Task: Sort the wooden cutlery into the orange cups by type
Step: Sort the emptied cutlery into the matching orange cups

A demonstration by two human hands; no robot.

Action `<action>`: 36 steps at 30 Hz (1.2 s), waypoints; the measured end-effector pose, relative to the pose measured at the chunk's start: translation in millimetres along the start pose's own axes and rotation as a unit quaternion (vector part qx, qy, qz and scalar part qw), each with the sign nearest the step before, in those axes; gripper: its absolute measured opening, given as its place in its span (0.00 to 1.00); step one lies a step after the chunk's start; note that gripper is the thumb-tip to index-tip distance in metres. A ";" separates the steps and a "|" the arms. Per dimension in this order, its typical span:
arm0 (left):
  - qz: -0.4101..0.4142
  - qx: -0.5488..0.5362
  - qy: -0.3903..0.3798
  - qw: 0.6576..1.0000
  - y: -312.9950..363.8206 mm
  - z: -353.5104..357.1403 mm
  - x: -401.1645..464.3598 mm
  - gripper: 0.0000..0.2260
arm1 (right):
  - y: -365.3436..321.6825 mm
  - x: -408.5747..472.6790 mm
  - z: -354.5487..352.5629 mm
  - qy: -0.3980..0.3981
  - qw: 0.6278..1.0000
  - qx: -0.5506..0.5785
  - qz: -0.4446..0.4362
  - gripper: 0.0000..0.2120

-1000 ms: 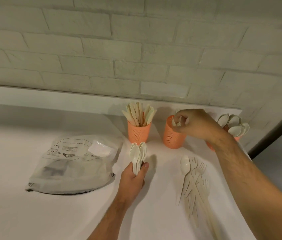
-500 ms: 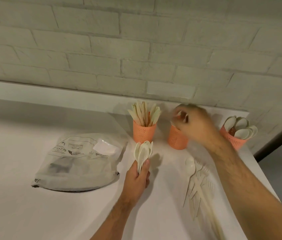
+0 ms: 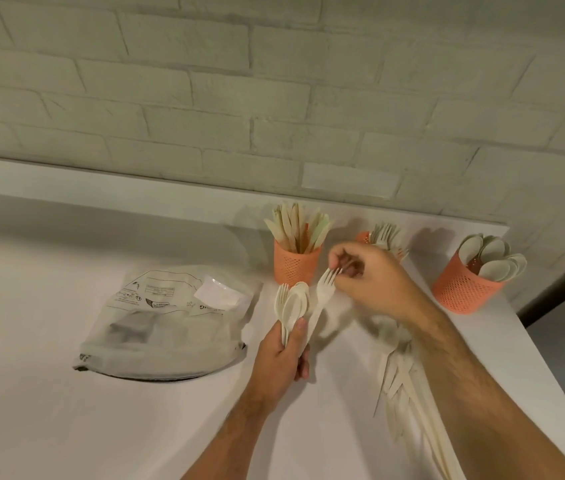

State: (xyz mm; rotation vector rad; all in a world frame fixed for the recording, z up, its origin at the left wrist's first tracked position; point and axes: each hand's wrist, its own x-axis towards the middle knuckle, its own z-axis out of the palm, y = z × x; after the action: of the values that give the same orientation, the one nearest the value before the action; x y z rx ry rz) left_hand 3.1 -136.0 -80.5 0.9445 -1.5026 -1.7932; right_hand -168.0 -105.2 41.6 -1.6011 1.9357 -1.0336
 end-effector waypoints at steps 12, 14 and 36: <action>0.006 0.097 -0.034 0.995 -1.2 -2.6 0.7 0.03 | -24.1 18.9 9.1 -0.162 0.982 -0.084 -0.042 0.18; -0.001 0.083 -0.028 0.996 -1.5 -2.9 -0.2 0.02 | -20.4 23.3 17.5 -0.175 0.974 -0.137 -0.035 0.17; 0.044 0.072 -0.021 0.996 -7.5 -1.5 1.3 0.10 | -2.9 30.5 17.9 -0.096 0.994 0.041 -0.018 0.04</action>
State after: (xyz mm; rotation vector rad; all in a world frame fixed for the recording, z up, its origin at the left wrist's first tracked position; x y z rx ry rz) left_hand 3.6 -136.6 -88.3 0.9001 -1.6917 -1.6692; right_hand -160.8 -139.6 36.6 -1.6307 1.7228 -0.9221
